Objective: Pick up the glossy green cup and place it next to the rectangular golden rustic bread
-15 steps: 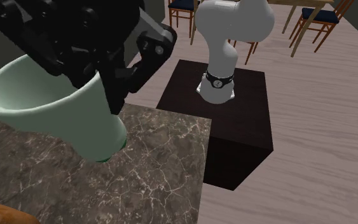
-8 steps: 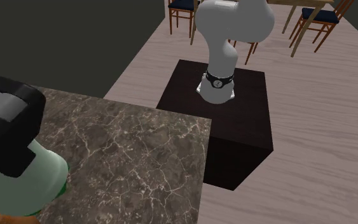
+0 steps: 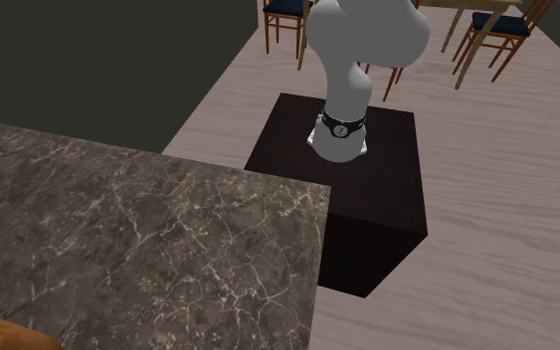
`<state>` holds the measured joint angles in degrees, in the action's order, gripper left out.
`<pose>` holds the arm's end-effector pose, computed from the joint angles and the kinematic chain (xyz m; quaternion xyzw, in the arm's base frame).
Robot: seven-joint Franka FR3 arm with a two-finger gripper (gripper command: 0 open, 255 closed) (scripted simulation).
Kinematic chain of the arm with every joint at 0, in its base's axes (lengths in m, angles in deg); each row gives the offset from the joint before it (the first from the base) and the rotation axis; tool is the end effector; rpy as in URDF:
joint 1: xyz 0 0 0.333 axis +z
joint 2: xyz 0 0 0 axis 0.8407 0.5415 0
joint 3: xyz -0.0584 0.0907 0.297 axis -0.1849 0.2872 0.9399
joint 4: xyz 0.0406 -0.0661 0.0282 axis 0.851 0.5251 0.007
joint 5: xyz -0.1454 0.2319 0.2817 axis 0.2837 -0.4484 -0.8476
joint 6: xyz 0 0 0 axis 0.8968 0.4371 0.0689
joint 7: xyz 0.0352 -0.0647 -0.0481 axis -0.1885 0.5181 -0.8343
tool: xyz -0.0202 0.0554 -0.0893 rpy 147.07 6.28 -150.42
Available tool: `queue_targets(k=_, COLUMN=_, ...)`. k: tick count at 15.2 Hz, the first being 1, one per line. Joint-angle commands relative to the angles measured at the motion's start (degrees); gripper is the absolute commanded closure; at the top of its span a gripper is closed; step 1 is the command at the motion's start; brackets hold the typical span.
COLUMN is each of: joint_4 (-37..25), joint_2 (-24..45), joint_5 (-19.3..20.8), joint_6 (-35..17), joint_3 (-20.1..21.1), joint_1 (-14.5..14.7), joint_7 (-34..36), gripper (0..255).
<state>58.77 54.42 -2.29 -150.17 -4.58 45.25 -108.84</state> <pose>0.6798 -0.1981 0.5890 0.9958 0.0520 0.0109 0.0748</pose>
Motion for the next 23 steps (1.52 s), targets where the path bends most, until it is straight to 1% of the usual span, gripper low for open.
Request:
queue_targets(k=1, joint_4=-3.49, joint_2=2.63, joint_5=-0.21, joint_6=0.83, joint_3=0.04, joint_1=-0.3, joint_7=-0.26, gripper=255)
queue_targets(k=5, joint_4=5.45, joint_2=-0.77, joint_5=0.06, joint_6=-4.68, joint_3=0.05, joint_1=0.07, joint_7=0.31, gripper=255)
queue_targets(k=10, joint_4=13.06, joint_2=-3.01, joint_5=0.29, joint_6=-10.01, joint_3=0.07, joint_1=0.33, joint_7=0.89, gripper=255)
queue_targets(k=16, joint_4=19.87, joint_2=-4.36, joint_5=0.48, joint_6=-15.45, joint_3=0.08, joint_1=0.5, joint_7=1.48, gripper=255)
queue_targets(k=23, joint_4=25.97, joint_2=-4.81, joint_5=0.66, joint_6=-21.06, joint_3=0.1, joint_1=0.61, joint_7=2.09, gripper=255)
